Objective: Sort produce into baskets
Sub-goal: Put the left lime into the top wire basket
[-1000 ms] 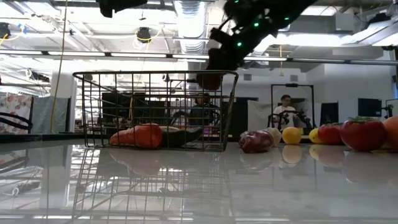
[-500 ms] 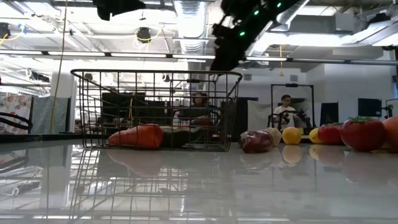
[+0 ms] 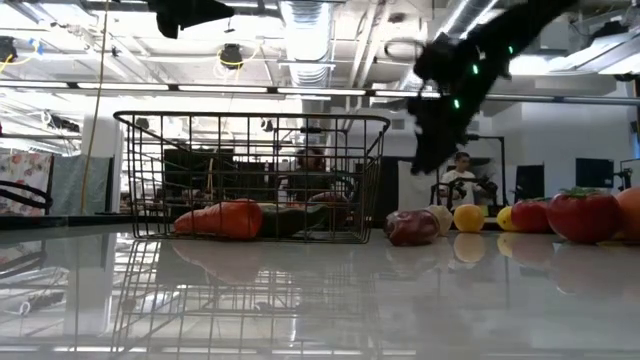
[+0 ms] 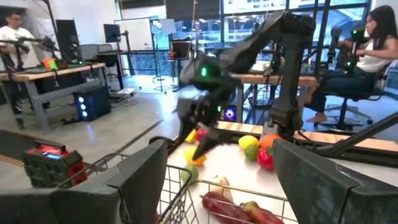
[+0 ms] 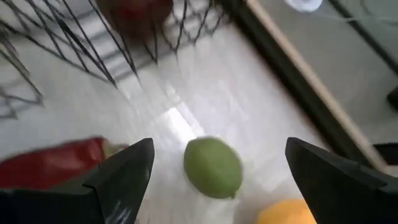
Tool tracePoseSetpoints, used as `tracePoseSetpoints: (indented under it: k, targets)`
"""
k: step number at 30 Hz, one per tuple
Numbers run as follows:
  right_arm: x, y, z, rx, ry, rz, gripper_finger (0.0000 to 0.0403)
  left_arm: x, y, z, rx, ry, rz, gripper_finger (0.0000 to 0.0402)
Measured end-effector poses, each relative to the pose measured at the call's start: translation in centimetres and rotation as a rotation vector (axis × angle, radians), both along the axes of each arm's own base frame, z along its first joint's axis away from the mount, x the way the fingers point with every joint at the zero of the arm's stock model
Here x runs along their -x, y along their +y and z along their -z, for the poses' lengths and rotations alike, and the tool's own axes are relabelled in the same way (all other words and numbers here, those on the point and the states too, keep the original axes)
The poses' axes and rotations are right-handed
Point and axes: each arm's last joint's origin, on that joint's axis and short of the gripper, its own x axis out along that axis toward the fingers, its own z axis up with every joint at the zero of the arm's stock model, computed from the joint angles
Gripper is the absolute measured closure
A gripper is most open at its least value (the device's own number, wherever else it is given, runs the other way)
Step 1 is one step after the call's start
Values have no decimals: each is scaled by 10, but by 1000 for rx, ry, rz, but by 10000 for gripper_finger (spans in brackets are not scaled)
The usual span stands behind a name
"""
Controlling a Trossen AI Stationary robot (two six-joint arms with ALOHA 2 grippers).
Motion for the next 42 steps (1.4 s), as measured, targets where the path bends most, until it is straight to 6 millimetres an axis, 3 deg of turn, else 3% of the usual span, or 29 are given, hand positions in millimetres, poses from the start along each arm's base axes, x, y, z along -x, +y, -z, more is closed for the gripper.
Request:
tracePoseSetpoints:
  k: [5, 12, 17, 28, 34, 38, 42]
  targets:
    - [2, -9, 38, -41, 77, 10, 13, 0, 0, 0, 3, -1, 0, 123]
    - [-3, -12, 61, -86, 152, -17, 16, 0, 0, 1, -6, 14, 0, 123]
    - [-5, -14, 66, -84, 158, -34, 43, 0, 0, 1, -19, 19, -1, 123]
    - [-10, -13, 62, -67, 122, -64, 145, 0, 0, 1, -20, 20, -2, 123]
    - [-17, -8, 46, -90, 193, -80, 152, 0, 0, 1, -20, 20, -4, 123]
    - [-28, -5, 12, 7, 211, -57, 152, 0, 0, 1, -20, 20, -4, 123]
    - [-44, 0, -36, 130, 89, -41, 152, 0, 0, 1, -19, 20, -4, 123]
